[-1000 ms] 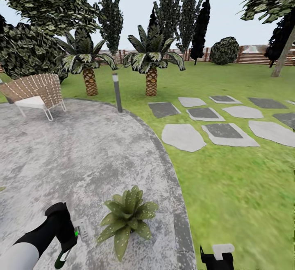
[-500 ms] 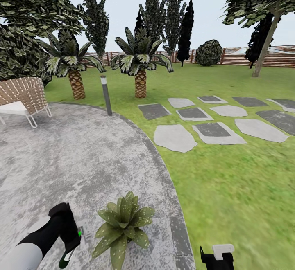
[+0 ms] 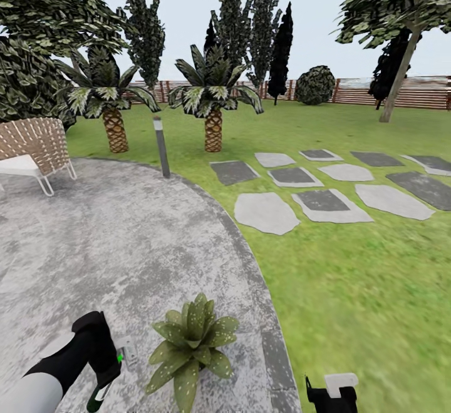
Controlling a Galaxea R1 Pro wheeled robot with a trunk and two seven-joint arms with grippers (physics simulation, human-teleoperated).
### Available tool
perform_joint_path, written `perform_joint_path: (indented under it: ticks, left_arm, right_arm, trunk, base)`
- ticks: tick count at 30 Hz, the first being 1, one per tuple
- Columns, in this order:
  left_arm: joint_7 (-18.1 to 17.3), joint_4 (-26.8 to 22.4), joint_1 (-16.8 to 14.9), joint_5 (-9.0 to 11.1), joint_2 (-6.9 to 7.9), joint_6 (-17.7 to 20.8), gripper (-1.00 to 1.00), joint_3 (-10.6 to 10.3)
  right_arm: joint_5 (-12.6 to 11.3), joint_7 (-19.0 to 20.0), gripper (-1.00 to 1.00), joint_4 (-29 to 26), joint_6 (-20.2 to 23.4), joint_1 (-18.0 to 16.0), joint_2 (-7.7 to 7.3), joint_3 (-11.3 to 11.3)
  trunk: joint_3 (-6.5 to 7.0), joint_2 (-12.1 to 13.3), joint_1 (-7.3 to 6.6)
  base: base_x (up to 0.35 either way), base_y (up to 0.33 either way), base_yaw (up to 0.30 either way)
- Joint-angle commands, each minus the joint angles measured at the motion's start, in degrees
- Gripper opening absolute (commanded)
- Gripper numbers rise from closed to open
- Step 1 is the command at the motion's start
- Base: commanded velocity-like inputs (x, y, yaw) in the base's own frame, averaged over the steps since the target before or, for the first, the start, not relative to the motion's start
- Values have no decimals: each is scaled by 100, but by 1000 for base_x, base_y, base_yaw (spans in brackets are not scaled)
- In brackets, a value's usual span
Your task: Pick up the pesticide atomizer in the garden and spray insectifuge to fully cover both potted plants in the garden.
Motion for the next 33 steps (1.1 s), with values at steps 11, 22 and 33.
perform_joint_path:
  ticks: [11, 22, 33]
  left_arm:
    - [-36, -9, 2, -6, -11, 53, -100, -22]
    - [-19, -9, 26, -6, -11, 51, -100, -9]
    - [316, -9, 20, 52, -163, 30, -100, 20]
  right_arm:
    - [60, -17, 100, 8, -19, -5, 1, -39]
    - [60, -9, 100, 8, -19, -5, 0, -39]
    - [60, -15, 100, 2, -19, -5, -1, -39]
  trunk:
    - [40, -3, -4]
    - [60, -3, -4]
    - [60, -3, -4]
  base:
    - [-175, 245, -258]
    - [98, 148, -130]
    - [-4, 1, -5]
